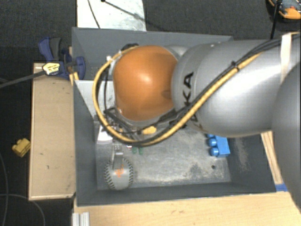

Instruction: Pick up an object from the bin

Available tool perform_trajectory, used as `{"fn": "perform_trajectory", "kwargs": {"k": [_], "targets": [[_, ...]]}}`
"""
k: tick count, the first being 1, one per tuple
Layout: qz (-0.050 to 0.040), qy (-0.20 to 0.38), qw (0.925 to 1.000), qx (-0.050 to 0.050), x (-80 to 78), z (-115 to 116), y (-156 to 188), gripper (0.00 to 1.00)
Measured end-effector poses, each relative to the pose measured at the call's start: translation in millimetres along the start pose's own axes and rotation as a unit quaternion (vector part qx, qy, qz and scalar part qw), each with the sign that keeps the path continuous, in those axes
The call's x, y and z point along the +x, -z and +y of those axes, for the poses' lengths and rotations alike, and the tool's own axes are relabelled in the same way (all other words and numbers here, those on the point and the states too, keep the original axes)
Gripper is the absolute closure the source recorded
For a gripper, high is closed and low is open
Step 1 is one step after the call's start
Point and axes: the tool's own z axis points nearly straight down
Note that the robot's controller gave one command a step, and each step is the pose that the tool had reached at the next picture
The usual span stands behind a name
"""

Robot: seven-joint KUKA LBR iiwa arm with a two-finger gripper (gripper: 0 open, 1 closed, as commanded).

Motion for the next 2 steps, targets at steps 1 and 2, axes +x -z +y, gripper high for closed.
{"fn": "perform_trajectory", "kwargs": {"k": [1, 2], "targets": [[-0.0040, -0.003, 1.0000, -0.001, -2.1, -1.8, 4.8, 0.00], [-0.0055, 0.045, 0.9990, -0.001, 5.0, -15.4, -60.9, 0.00]]}}
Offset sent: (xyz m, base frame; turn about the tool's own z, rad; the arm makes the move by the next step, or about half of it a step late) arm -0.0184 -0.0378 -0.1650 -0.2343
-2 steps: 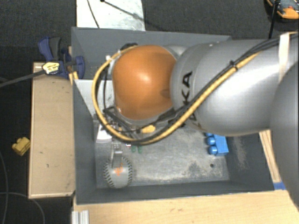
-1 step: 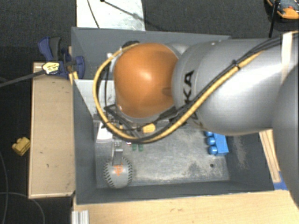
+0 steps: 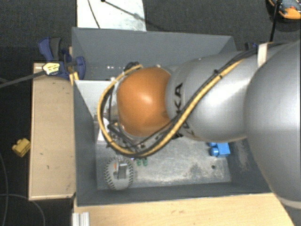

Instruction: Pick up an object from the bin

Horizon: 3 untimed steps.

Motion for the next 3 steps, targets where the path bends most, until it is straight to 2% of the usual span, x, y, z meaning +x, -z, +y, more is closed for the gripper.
{"fn": "perform_trajectory", "kwargs": {"k": [1, 2, 3], "targets": [[0.0032, 0.158, 0.9875, 0.000, 12.0, -15.4, -21.2, 0.00], [0.0025, 0.149, 0.9889, 0.000, 14.0, -22.9, -37.9, 0.00], [-0.0024, 0.218, 0.9759, 0.000, 7.0, -14.0, -94.8, 0.00]]}}
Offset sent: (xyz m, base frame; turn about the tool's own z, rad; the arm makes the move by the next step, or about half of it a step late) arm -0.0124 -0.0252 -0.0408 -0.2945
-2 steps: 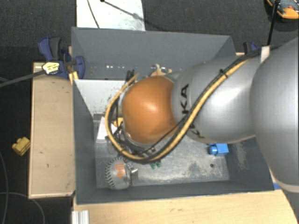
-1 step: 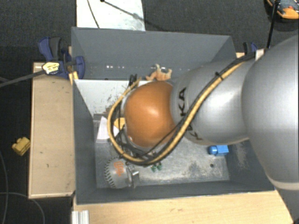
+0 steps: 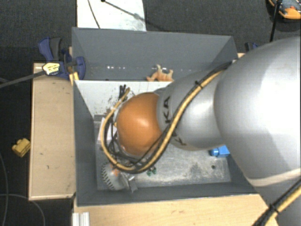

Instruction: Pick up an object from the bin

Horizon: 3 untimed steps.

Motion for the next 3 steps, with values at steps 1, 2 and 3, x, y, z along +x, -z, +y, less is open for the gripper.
{"fn": "perform_trajectory", "kwargs": {"k": [1, 2, 3], "targets": [[0.0002, -0.024, 0.9997, -0.001, -5.5, -3.5, -0.3, 1.00], [0.0002, -0.023, 0.9997, -0.001, -5.5, -3.5, -0.3, 1.00], [0.0002, -0.024, 0.9997, -0.001, -5.9, -3.5, 1.5, 1.00]]}}
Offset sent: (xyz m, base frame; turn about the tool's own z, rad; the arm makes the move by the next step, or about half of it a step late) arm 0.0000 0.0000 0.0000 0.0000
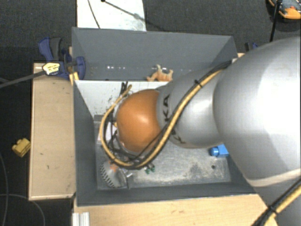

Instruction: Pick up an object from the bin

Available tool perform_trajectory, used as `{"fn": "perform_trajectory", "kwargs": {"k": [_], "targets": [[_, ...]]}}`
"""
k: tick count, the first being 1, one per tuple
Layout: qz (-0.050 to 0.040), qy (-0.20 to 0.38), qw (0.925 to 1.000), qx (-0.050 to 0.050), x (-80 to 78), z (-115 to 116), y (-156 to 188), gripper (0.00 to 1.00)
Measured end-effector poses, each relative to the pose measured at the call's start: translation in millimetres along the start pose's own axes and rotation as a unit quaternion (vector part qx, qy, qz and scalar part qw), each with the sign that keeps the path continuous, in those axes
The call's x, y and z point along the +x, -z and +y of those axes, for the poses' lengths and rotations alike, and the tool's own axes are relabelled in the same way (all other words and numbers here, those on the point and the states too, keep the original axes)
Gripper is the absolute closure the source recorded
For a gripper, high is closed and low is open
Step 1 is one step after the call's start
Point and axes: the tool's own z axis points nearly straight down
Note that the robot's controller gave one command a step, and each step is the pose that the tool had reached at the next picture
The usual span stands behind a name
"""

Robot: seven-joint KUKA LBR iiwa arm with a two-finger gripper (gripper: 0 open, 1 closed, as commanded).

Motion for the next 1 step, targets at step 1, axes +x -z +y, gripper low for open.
{"fn": "perform_trajectory", "kwargs": {"k": [1], "targets": [[0.0000, 0.000, 1.0000, 0.000, -1.1, 0.0, 2.7, 1.00]]}}
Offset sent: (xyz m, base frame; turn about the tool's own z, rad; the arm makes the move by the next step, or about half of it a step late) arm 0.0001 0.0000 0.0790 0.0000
